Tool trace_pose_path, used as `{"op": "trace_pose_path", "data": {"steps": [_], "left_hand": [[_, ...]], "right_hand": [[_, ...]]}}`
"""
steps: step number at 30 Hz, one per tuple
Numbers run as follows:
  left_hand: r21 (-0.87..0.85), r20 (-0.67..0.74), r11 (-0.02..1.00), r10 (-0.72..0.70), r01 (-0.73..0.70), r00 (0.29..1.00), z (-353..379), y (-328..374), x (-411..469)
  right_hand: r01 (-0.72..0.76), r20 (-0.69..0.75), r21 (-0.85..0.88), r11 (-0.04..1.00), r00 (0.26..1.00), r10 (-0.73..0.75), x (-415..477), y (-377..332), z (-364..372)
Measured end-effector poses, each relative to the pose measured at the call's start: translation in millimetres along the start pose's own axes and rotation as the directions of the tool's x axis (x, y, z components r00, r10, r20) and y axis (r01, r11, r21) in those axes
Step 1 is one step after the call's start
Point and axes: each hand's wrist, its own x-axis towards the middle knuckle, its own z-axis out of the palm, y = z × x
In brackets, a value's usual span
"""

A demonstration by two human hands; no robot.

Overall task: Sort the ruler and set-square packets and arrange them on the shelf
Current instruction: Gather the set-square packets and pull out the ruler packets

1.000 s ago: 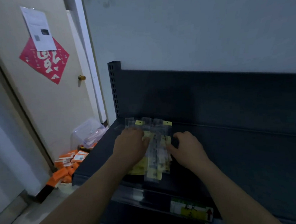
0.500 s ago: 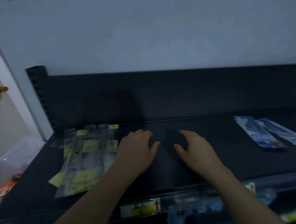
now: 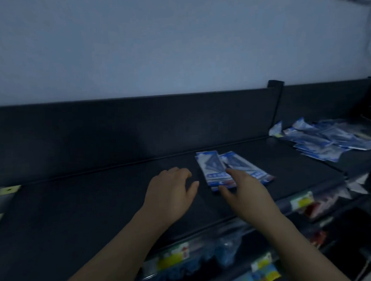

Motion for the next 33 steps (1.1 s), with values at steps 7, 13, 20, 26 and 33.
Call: {"op": "trace_pose_path", "data": {"steps": [7,13,20,26,33], "left_hand": [[-0.137,0.020,0.989,0.063,-0.060,0.998,57.2,98.5,65.0],[-0.175,0.056,0.980,0.102,-0.091,0.993,94.7,142.9,125.8],[-0.226,0.109,0.967,0.148,-0.120,0.983,134.3,174.2,210.5],[-0.326,0.210,0.945,0.112,-0.038,0.971,171.8,203.1,275.3],[-0.422,0.312,0.893,-0.018,0.155,0.950,231.9,241.9,336.0]], "right_hand": [[-0.096,-0.021,0.004,0.995,0.995,0.096,13.5,108.6,-40.4],[-0.169,-0.037,-0.027,0.985,0.985,0.168,37.5,179.3,-63.8],[-0.298,-0.104,-0.039,0.954,0.951,0.292,87.6,249.9,-84.2],[-0.404,-0.116,0.018,0.914,0.908,0.404,123.8,309.7,-101.0],[-0.429,-0.071,-0.009,0.903,0.901,0.427,182.5,381.7,-109.1]]}}
